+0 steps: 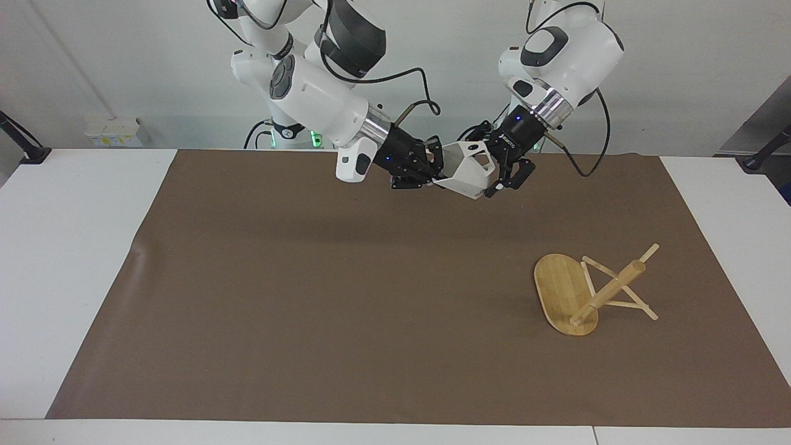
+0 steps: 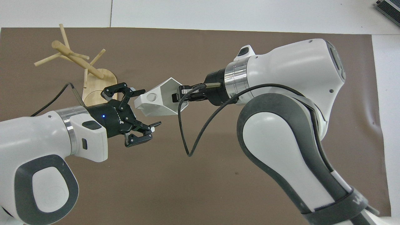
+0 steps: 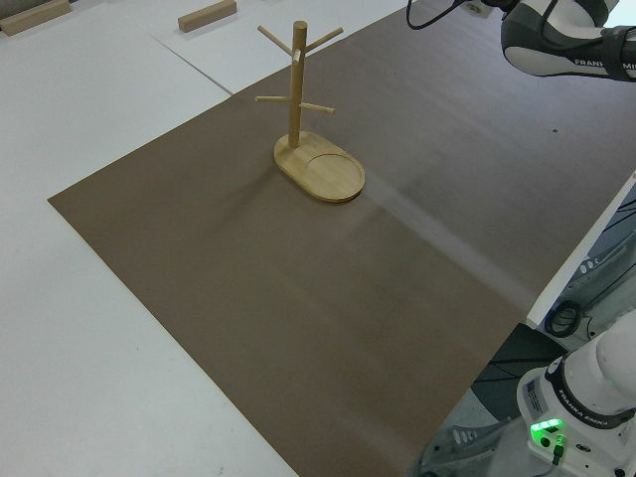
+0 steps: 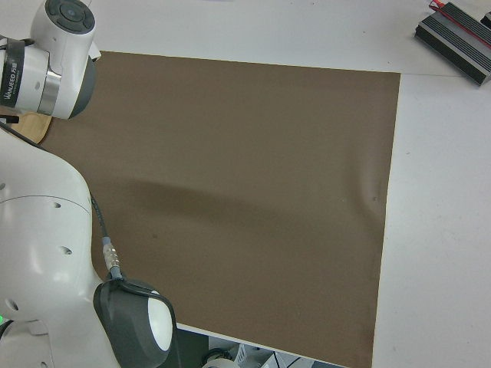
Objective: Hang cup on rack
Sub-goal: 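Grasp the white cup with the left gripper from the right gripper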
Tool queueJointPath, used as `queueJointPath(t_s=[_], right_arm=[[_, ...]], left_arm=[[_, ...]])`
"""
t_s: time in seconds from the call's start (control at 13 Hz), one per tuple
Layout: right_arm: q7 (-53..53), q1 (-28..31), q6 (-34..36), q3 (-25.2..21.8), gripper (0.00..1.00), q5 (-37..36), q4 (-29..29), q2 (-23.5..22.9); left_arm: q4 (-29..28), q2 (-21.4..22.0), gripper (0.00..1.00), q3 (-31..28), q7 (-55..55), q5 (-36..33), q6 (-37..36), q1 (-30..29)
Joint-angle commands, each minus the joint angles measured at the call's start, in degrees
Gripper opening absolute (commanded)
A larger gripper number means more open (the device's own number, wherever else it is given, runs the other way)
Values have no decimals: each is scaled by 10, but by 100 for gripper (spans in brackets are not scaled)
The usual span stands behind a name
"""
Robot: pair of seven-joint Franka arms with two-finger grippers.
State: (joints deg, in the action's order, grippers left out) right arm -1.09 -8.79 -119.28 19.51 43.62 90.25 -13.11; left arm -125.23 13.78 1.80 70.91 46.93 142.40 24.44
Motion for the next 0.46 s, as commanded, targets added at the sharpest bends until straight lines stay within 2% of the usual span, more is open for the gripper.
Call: queueJointPath(t_s=[0.0,0.08,0.15,0.23,0.38], right_arm=[[-23,4,-8,7,0,-11,3,2],[-23,4,-8,7,0,-11,3,2],[-24,4,-8,7,0,-12,4,3],[-24,4,-8,7,0,-11,4,3],[-24,4,-8,7,0,-12,3,3]], left_arm=[[0,-2,100,-7,11,15,17,17],[0,-2,100,-7,12,15,16,17],[0,-2,61,-7,14,14,15,17],[-1,-2,3,-6,14,19,17,23],[0,-2,0,-7,11,24,17,25]])
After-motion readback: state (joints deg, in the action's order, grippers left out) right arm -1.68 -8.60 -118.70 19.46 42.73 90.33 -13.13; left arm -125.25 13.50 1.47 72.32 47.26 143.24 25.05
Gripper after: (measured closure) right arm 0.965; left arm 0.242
